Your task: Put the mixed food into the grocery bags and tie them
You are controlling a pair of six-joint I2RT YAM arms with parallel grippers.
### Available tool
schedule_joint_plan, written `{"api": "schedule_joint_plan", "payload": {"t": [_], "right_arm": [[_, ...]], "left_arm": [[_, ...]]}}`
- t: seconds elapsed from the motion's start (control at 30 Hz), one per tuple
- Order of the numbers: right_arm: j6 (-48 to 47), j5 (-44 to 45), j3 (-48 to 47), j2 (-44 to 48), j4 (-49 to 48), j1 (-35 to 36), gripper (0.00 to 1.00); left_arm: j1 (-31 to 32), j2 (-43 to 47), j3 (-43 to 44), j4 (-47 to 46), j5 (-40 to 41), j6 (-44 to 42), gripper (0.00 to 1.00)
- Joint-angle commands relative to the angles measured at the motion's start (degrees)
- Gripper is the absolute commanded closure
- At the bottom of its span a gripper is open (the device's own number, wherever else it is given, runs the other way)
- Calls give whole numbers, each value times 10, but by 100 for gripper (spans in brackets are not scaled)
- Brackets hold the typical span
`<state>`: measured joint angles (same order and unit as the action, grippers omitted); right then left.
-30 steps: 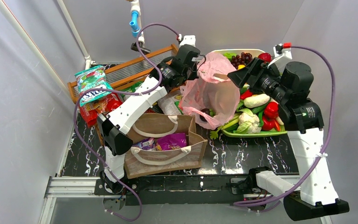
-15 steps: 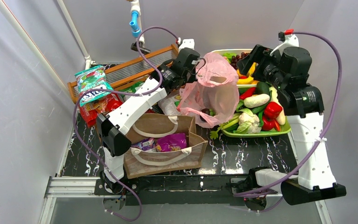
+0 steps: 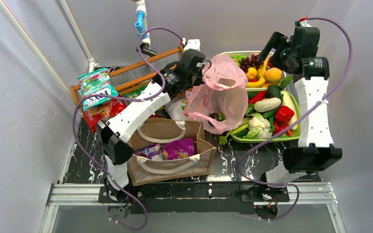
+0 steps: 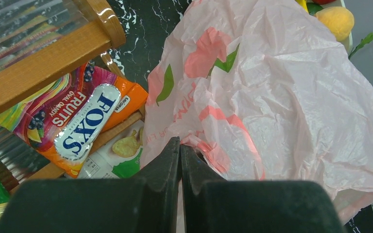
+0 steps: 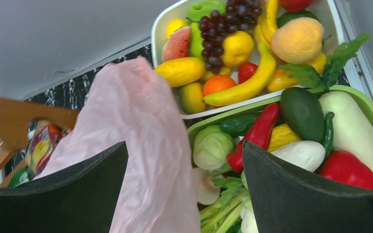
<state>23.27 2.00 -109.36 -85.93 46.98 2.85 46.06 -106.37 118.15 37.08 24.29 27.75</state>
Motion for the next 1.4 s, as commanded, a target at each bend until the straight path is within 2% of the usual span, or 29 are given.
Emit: {"api": "schedule_joint_plan", "payload": {"t": [0.0,0.1,0.17,0.4,0.53,0.83,1.37], "right_arm": [[28,-68,-87,-70,59,-64,7],[23,-85,-143,-133,102,-79,6],[23,-88,-165,-164,120,-86,9],[51,-61,-167,-223,127,-111,6],[51,-96,-143,-240,84,-126,9],[32,-63,-135,-286,7,-147,7],[0,-9,-221,-424,-37,-161,5]], "left_arm": [[-5,33,-5,-4,-10,5,100],[-7,32,-6,-10,-17,5,100],[-9,30,-7,-12,-21,5,100],[-21,23,-10,-21,-51,15,100],[-31,20,-15,-26,-60,20,100],[-49,10,-32,-29,-84,35,100],[-63,2,-38,-43,-115,31,100]]}}
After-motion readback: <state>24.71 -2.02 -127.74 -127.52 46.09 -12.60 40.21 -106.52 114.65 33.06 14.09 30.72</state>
